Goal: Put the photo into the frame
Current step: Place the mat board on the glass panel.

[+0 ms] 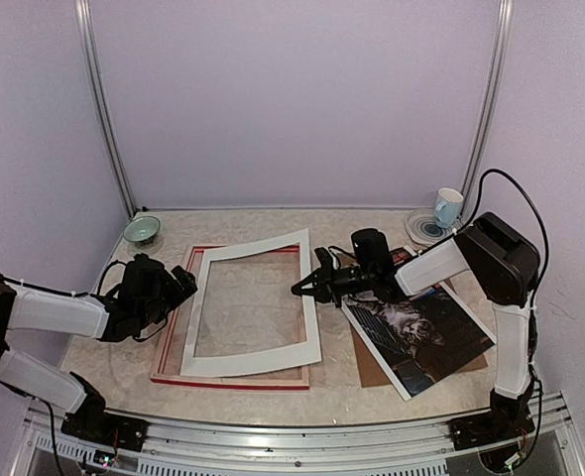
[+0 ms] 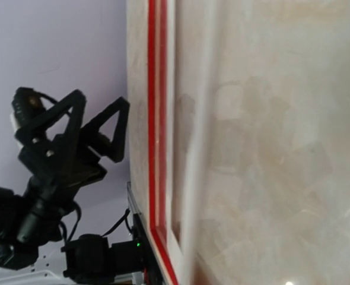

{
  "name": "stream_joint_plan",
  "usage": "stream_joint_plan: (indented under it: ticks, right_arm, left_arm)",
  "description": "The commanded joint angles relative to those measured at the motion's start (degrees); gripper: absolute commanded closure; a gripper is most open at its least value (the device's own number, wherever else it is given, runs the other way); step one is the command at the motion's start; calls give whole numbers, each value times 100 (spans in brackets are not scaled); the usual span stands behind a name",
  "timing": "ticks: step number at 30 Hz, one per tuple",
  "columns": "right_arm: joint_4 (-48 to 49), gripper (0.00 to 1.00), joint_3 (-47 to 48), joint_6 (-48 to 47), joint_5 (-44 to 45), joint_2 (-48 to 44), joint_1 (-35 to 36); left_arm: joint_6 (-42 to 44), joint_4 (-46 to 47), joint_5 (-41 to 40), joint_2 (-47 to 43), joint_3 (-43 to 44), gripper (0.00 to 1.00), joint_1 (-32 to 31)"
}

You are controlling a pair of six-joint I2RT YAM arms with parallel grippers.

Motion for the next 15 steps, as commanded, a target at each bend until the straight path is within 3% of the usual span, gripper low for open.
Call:
stream_joint_plan:
  ticks: [1, 15]
  right_arm:
    - [-93, 100, 137, 25, 199, 191, 113]
    - [-603, 100, 778, -29, 407, 611, 456]
  left_arm:
    - [-74, -38, -116, -50, -105, 1, 19]
    - [-69, -38, -139, -68, -120, 1, 27]
